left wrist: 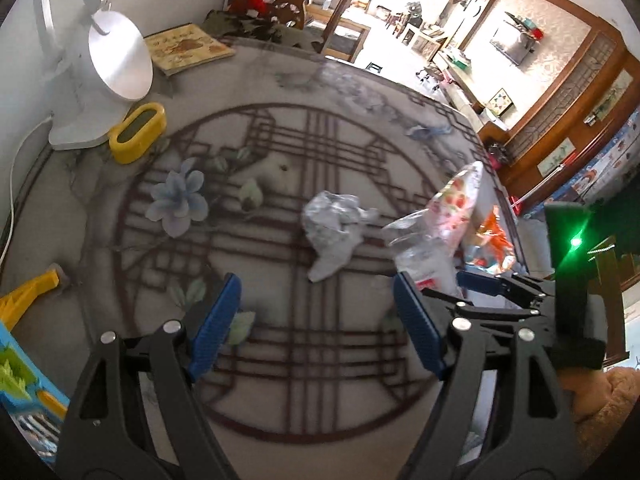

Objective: Collect trash
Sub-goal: 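Grasp the water bottle with the right tool while the left grasps crumpled paper, then lift and carry the bottle and crumpled paper toward the red bucket, then open both tools over the red bucket to drop bottle and paper, then grasp the orange snack bag with the right tool while the left grasps the pink Pocky box, then carry the orange bag and Pocky box over the red bucket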

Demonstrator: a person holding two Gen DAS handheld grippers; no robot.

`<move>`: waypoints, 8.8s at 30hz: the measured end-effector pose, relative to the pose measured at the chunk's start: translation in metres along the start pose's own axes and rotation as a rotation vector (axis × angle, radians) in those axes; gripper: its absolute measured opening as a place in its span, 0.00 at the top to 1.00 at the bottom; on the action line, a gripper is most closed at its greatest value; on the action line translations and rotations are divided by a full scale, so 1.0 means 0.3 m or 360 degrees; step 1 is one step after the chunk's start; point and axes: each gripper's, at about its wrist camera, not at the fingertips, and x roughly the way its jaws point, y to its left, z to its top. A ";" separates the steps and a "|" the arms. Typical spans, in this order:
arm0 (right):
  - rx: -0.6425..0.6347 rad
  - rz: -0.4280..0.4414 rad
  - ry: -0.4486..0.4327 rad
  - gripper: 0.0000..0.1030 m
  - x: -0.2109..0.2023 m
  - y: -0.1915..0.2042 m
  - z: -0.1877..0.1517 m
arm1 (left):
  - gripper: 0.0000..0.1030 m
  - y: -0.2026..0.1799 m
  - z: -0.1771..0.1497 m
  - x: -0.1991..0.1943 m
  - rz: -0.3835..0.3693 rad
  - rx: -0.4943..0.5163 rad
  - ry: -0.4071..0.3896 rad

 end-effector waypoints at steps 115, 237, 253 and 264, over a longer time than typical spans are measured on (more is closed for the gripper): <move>0.1139 0.0016 -0.0671 0.78 -0.767 -0.896 -0.915 | 0.53 -1.270 -0.278 0.085 -0.0493 0.0939 0.0084; 0.0755 0.0285 -0.0496 0.51 -0.450 -0.543 -0.159 | 0.68 -0.521 0.074 0.174 -0.0222 0.0293 0.0024; 0.0813 0.0123 -0.0657 0.50 -0.664 -0.501 -0.447 | 0.68 -0.630 -0.044 -0.037 -0.0277 0.0424 -0.0092; 0.0974 0.0041 -0.0715 0.49 -0.724 -0.577 -0.593 | 0.68 -0.799 -0.090 -0.069 -0.0371 0.0602 -0.0101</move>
